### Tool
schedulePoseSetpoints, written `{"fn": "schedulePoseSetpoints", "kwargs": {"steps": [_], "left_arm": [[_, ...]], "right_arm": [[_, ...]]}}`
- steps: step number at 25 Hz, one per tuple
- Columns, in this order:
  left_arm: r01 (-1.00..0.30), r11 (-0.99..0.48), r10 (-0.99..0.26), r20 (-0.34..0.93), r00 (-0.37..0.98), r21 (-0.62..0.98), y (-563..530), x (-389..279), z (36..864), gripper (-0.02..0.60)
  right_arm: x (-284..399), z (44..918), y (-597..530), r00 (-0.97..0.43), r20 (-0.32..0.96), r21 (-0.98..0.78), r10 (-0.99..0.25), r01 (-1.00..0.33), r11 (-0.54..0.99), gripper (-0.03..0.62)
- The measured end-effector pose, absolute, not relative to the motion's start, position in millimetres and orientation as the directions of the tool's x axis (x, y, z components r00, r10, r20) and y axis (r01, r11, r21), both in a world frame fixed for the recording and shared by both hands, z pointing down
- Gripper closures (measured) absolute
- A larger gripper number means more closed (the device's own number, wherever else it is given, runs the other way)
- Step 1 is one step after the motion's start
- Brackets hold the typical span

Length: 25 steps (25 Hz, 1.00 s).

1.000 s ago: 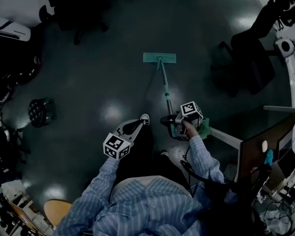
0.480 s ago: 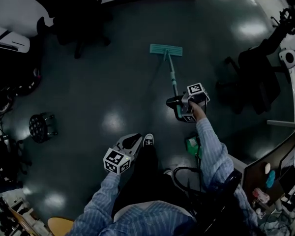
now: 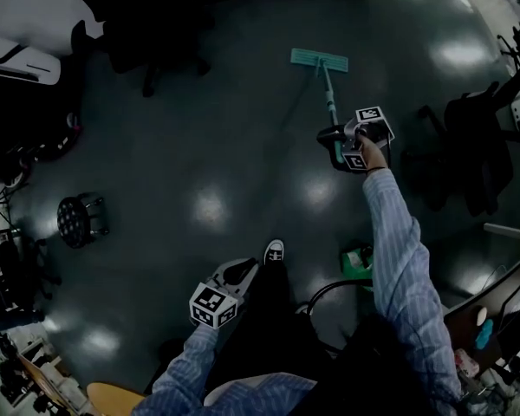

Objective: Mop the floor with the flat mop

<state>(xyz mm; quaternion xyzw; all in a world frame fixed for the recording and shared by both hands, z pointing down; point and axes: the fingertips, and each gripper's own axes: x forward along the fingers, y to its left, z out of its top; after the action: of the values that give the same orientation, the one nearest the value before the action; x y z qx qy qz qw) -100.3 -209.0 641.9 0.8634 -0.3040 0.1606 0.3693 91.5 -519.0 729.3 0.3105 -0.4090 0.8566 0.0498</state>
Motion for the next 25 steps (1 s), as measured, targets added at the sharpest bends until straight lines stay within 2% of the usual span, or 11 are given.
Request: {"fn": "schedulePoseSetpoints", "kwargs": {"steps": [10, 16, 25], "left_arm": [[-0.661, -0.542, -0.447, 0.488, 0.750, 0.519, -217.6, -116.5, 639.1, 0.551], [-0.656, -0.572, -0.461, 0.468, 0.754, 0.493, -202.5, -110.7, 622.6, 0.551], [-0.605, -0.629, -0.409, 0.455, 0.791, 0.488, -127.6, -78.3, 598.0, 0.551]], "right_arm": [[84.6, 726.0, -499.8, -0.783, 0.606, -0.654, -0.137, -0.393, -0.646, 0.585], [88.4, 717.4, -427.1, -0.791, 0.602, -0.649, -0.110, -0.405, -0.644, 0.585], [98.4, 698.9, -278.1, -0.806, 0.585, -0.641, -0.089, -0.392, -0.660, 0.585]]}}
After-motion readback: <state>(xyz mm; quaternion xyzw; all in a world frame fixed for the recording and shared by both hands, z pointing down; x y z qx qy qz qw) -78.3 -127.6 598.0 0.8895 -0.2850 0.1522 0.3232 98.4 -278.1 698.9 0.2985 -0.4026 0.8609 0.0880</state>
